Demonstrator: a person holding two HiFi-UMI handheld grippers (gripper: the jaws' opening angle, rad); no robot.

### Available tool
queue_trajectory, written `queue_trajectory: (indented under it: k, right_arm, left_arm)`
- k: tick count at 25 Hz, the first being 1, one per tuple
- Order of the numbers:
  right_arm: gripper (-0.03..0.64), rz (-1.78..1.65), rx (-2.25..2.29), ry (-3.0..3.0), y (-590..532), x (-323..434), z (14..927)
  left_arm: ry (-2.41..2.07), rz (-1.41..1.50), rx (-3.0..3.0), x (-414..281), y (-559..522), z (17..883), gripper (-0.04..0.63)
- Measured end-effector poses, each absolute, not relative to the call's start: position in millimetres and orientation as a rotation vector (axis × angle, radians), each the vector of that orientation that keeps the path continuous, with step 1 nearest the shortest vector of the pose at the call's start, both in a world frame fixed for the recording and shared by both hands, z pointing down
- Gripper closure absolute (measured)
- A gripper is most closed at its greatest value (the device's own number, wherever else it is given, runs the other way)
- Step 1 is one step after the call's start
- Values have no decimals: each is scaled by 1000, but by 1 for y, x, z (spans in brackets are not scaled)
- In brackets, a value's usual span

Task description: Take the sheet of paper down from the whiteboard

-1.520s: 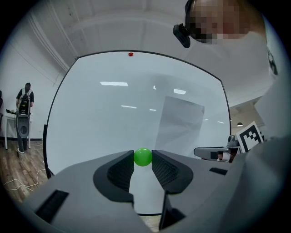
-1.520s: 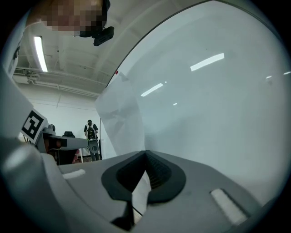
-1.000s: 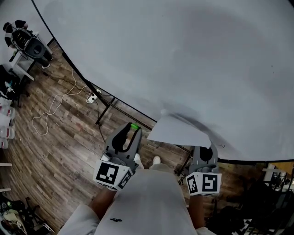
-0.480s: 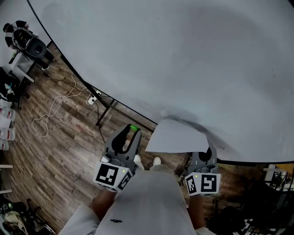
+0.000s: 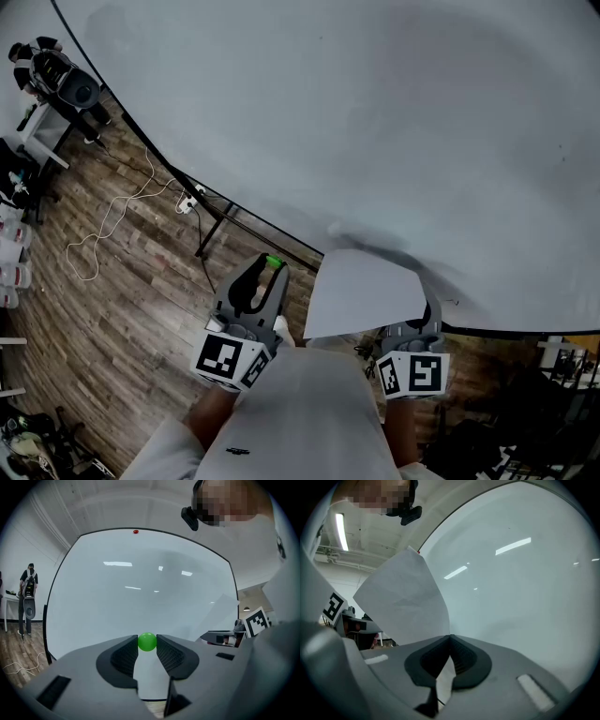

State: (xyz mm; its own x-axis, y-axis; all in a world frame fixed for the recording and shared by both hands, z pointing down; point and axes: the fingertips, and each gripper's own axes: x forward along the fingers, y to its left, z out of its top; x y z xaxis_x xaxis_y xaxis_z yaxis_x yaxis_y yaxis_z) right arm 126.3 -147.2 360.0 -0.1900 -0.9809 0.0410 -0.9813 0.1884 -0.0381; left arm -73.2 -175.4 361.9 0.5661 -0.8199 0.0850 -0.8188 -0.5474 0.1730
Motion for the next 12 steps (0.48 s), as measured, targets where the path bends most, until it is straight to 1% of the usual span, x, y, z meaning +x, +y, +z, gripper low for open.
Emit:
queue_trajectory:
  k: [12]
  right_arm:
    - [606, 83, 1996, -2405, -147, 124, 360]
  left_arm:
    - [-1374, -16, 2606, -75, -177, 363, 471]
